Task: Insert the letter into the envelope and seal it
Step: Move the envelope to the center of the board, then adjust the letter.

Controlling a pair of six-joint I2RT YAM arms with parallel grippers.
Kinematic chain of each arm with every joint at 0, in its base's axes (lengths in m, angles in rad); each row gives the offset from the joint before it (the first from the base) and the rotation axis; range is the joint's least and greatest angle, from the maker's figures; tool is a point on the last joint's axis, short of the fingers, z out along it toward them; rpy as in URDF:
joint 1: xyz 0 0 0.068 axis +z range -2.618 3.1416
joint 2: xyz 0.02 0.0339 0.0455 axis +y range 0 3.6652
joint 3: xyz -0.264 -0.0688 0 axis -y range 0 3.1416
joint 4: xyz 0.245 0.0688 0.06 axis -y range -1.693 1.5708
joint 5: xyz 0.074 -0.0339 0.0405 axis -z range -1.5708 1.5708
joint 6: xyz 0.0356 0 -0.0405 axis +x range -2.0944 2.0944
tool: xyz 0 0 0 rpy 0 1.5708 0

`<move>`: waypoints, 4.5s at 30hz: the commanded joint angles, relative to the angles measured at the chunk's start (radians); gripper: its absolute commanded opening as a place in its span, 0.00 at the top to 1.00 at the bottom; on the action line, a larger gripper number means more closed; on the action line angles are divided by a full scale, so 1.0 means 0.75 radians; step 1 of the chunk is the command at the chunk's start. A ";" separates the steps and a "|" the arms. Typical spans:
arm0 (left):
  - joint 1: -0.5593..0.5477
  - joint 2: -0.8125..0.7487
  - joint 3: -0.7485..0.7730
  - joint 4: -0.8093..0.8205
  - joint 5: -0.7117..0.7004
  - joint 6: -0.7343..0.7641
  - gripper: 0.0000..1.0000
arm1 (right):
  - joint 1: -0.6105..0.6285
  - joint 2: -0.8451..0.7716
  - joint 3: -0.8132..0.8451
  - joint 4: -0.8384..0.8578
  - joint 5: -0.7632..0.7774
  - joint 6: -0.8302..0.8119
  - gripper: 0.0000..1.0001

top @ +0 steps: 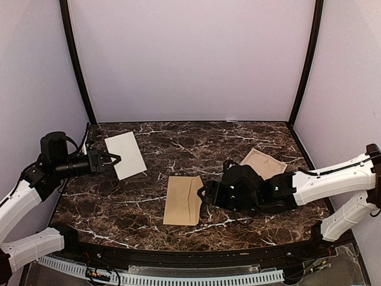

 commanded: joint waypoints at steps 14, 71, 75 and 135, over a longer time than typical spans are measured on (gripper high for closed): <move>-0.580 0.274 0.120 0.216 0.016 0.060 1.00 | -0.179 -0.566 0.163 -0.302 -0.410 -0.810 0.01; -1.125 0.741 0.470 0.317 0.068 0.162 0.73 | -0.272 -0.385 0.363 -0.380 -1.206 -1.051 1.00; -1.125 0.641 0.415 0.351 -0.194 0.122 0.36 | -0.274 -0.471 0.324 -0.260 -1.008 -0.950 1.00; -1.125 0.677 0.308 1.009 -0.498 -0.367 1.00 | -0.221 -0.817 -0.268 0.748 -0.377 -0.573 0.42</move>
